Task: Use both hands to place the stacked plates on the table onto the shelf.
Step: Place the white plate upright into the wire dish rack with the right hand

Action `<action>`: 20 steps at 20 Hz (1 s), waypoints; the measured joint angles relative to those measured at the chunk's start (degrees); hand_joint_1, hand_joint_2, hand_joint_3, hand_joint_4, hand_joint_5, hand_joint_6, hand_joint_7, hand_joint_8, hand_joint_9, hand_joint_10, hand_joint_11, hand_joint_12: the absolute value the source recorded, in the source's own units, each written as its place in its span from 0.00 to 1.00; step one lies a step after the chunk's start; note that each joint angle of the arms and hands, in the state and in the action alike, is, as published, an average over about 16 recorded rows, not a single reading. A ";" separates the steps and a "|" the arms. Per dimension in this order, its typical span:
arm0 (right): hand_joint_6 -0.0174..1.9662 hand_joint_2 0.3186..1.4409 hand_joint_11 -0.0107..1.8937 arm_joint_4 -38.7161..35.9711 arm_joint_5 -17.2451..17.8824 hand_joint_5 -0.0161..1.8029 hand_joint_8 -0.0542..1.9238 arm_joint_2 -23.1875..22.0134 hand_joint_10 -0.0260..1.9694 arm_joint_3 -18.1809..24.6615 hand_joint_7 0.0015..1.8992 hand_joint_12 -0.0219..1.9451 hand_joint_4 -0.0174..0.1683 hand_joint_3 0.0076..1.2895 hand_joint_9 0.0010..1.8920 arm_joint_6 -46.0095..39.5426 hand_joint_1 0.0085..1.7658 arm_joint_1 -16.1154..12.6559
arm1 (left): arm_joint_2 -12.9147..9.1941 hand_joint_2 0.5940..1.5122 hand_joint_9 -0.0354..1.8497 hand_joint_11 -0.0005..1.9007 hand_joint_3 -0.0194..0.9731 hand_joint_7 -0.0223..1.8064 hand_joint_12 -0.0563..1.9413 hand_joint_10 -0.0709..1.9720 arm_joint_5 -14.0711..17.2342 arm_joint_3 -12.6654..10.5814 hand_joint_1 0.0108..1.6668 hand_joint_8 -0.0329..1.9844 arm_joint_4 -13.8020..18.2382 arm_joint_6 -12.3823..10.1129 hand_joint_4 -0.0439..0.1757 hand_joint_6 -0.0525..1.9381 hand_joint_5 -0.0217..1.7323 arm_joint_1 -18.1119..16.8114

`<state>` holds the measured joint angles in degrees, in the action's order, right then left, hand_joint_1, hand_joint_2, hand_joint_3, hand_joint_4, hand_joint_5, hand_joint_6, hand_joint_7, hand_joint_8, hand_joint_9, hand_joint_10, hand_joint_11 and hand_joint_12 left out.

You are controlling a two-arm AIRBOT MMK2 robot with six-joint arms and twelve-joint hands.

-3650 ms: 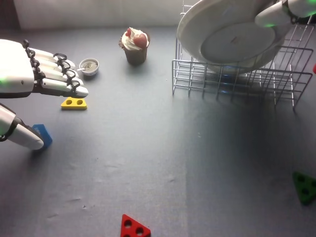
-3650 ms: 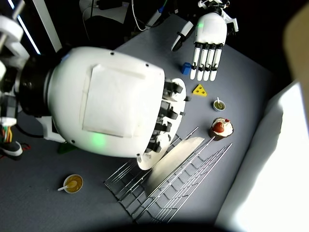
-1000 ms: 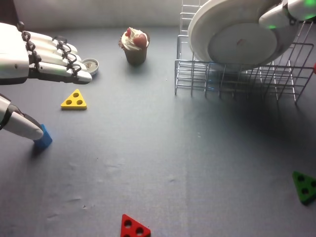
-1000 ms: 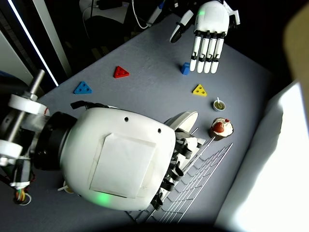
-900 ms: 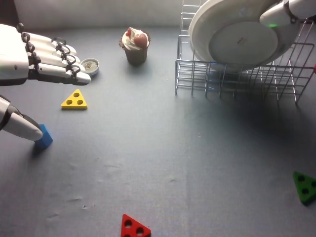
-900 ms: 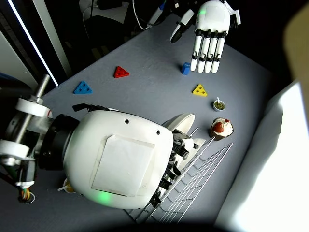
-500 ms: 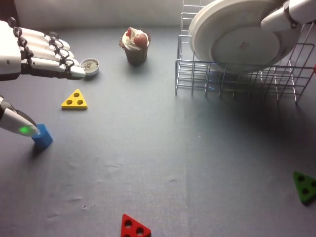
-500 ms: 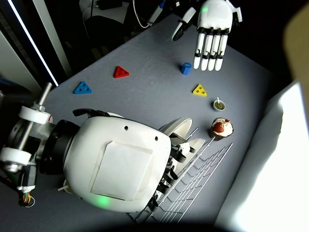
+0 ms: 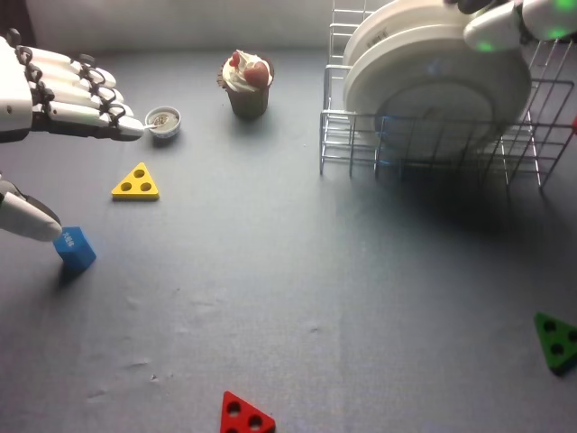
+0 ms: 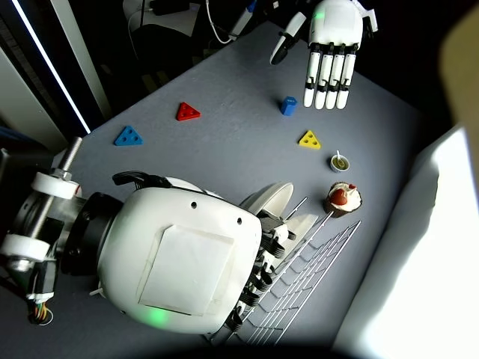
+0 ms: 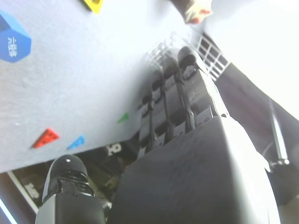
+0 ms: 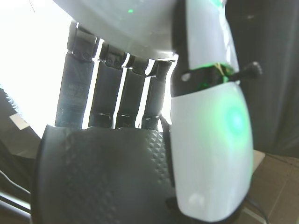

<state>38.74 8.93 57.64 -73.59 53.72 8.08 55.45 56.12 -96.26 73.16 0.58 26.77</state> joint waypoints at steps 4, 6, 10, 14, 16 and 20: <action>0.12 0.55 0.55 -0.02 0.62 0.48 0.08 0.21 0.04 -0.25 0.51 0.13 0.08 0.00 0.56 -0.11 0.65 0.30 | 0.11 0.48 0.15 0.12 0.02 0.15 0.03 0.04 0.03 -0.03 0.06 0.02 -0.15 -0.18 0.21 0.03 0.12 -0.23; 0.07 0.55 0.54 -0.06 0.84 0.47 0.05 0.26 0.02 -0.29 0.49 0.11 0.08 0.00 0.54 -0.16 0.62 0.22 | 0.18 0.48 0.15 0.12 0.02 0.15 0.03 0.04 0.39 0.23 0.06 0.02 -0.22 -0.57 0.21 0.03 0.12 -0.42; 0.02 0.54 0.51 -0.22 0.97 0.44 0.04 0.34 0.02 -0.12 0.47 0.10 0.08 0.00 0.51 -0.26 0.57 -0.48 | 0.35 0.48 0.15 0.13 0.02 0.15 0.03 0.04 1.71 1.44 0.06 0.02 -0.37 -1.99 0.21 0.03 0.12 -0.91; 0.02 0.54 0.47 -1.81 0.67 0.40 0.04 0.17 0.02 0.59 0.42 0.09 0.08 0.00 0.46 -0.48 0.55 -1.66 | 0.56 0.48 0.15 0.13 0.02 0.15 0.03 0.04 3.06 3.56 0.06 0.02 -0.36 -3.28 0.21 0.03 0.12 -1.57; 0.02 0.53 0.44 -4.66 1.01 0.38 0.04 -0.20 0.02 1.30 0.40 0.08 0.08 0.00 0.42 -0.62 0.53 -2.26 | 0.66 0.48 0.15 0.13 0.02 0.15 0.03 0.04 3.33 4.84 0.06 0.02 -0.32 -3.57 0.21 0.03 0.12 -1.90; 0.02 0.52 0.36 -13.80 4.05 0.32 0.04 -1.63 0.02 3.49 0.33 0.06 0.08 0.00 0.34 -0.67 0.51 -2.64 | 0.78 0.48 0.16 0.13 0.02 0.15 0.03 0.04 3.26 7.72 0.06 0.02 -0.16 -3.90 0.21 0.03 0.12 -2.41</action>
<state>24.94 12.98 56.01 -70.10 53.05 5.44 56.23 59.38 -88.54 73.01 -3.32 24.36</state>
